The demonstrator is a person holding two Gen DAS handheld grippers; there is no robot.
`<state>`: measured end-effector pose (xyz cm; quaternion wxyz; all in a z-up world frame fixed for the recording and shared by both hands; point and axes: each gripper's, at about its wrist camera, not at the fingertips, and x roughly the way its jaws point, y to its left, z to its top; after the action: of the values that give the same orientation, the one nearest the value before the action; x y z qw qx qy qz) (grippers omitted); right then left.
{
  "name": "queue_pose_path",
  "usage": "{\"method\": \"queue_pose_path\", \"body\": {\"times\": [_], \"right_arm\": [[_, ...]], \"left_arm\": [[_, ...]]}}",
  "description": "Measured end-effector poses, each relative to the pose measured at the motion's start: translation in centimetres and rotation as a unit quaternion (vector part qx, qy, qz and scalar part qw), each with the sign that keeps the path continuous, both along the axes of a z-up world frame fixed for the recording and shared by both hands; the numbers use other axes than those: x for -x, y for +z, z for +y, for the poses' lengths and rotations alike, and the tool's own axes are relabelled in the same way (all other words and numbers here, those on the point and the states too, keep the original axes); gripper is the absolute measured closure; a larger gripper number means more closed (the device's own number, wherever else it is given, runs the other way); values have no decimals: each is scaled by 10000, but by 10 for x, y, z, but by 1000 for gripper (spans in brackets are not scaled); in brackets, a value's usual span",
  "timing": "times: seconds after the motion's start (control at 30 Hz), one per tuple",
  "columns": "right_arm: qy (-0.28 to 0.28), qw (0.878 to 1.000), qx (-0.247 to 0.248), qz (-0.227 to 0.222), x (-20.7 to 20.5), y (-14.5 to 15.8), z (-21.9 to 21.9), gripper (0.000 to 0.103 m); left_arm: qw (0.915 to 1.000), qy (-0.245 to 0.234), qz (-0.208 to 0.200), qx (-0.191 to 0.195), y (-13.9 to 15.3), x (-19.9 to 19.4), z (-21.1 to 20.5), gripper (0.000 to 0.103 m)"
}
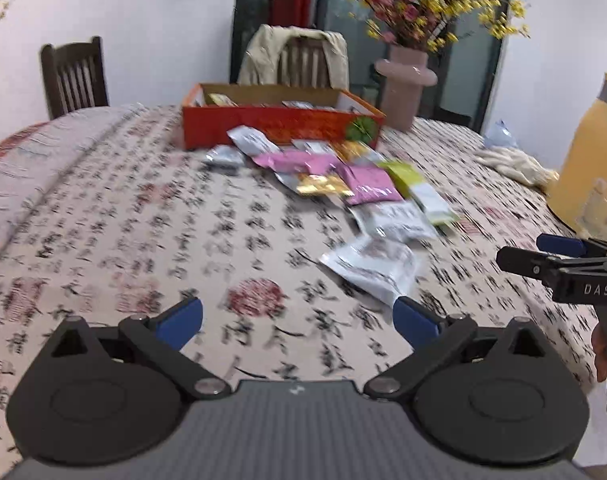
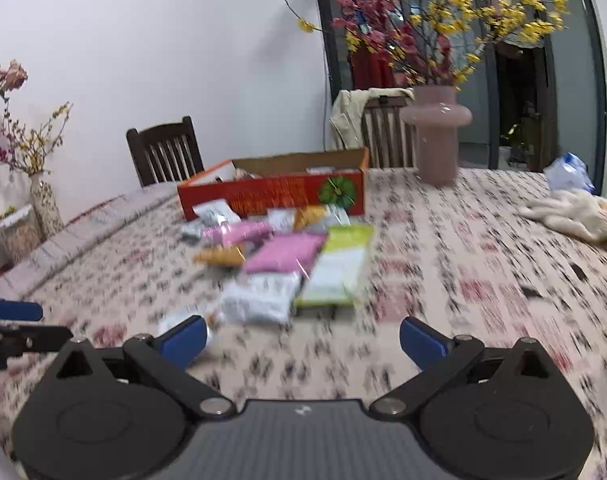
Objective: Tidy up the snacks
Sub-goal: 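Move both tools back over the snack pile on the table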
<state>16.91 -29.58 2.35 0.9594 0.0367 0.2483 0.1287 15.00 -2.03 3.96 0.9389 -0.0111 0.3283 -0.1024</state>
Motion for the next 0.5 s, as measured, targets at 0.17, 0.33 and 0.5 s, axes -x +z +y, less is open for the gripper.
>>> {"method": "queue_pose_path", "body": {"times": [0.17,0.33,0.5], "right_arm": [[-253,9994,217,-63,11,0,-15,0],[-263,9996,111,-24,0,0,-23,0],[-318,9992,216,127,-23,-3,-23,0]], "left_arm": [[10000,-60,20,7,-1,-9,-10,0],[9999,-60,81,-50,-1,-27,-16,0],[9996,35,170,241,6,-75,-15,0]]}}
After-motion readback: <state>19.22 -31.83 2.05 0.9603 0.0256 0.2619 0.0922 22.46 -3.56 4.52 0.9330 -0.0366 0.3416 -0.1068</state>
